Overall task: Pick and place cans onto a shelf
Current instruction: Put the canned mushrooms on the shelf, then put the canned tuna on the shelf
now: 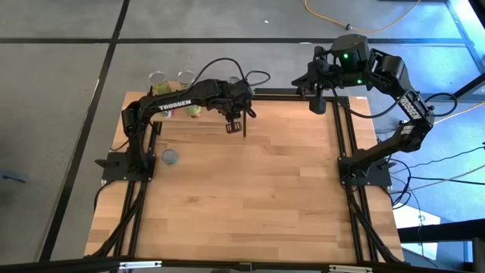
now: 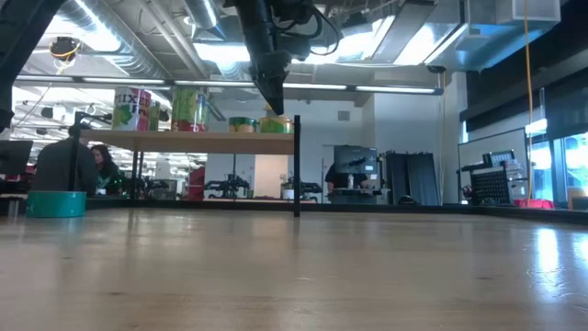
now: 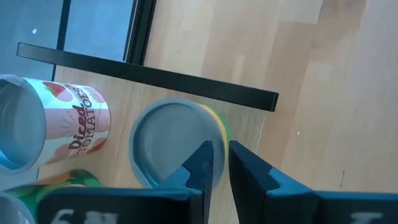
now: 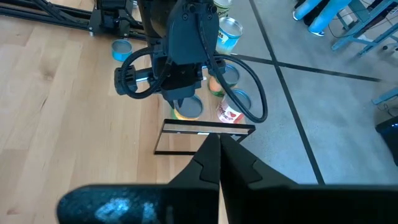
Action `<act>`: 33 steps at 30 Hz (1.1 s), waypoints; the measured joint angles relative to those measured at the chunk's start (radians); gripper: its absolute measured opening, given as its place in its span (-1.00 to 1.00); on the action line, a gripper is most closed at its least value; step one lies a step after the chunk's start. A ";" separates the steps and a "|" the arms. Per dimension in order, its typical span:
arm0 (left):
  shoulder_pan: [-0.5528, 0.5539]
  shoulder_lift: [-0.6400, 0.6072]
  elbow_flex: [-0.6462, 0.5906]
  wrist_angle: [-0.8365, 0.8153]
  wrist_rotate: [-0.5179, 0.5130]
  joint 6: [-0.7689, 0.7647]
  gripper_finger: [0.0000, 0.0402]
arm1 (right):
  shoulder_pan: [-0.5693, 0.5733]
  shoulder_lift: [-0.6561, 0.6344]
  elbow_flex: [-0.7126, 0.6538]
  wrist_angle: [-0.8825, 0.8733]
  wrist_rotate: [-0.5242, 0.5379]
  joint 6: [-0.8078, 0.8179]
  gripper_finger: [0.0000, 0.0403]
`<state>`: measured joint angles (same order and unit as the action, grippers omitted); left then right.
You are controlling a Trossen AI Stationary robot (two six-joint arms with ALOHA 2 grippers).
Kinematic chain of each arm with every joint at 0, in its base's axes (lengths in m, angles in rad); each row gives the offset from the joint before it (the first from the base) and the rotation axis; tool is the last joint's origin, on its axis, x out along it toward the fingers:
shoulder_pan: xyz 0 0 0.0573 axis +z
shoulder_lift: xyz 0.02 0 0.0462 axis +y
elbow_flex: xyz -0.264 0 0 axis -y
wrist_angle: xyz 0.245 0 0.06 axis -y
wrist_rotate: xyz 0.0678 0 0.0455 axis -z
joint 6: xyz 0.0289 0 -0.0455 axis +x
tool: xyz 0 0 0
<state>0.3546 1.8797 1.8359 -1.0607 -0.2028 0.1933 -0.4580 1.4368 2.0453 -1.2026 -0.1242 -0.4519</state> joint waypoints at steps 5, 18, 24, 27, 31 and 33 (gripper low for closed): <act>-0.004 0.000 0.000 0.000 -0.003 -0.004 -0.75 | 0.000 0.000 0.000 0.000 0.000 0.000 -1.00; -0.029 -0.143 0.001 -0.386 0.143 -0.563 -0.80 | 0.000 0.000 0.000 -0.002 0.000 0.003 -1.00; -0.076 -0.228 -0.027 -0.502 0.134 -0.844 -0.81 | 0.000 0.000 0.000 -0.005 0.000 0.003 -1.00; -0.101 -0.285 -0.088 -0.510 0.142 -0.938 -0.81 | 0.000 0.000 0.000 -0.005 0.000 0.003 -1.00; -0.147 -0.368 -0.245 -0.511 0.117 -1.063 -0.81 | 0.000 0.000 0.000 -0.005 0.000 0.003 -1.00; -0.164 -0.414 -0.336 -0.510 0.116 -1.136 -0.81 | 0.000 0.000 0.000 -0.005 0.000 0.003 -1.00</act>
<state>0.1906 1.4659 1.4995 -1.5703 -0.0872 -0.9431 -0.4576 1.4368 2.0453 -1.2072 -0.1246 -0.4491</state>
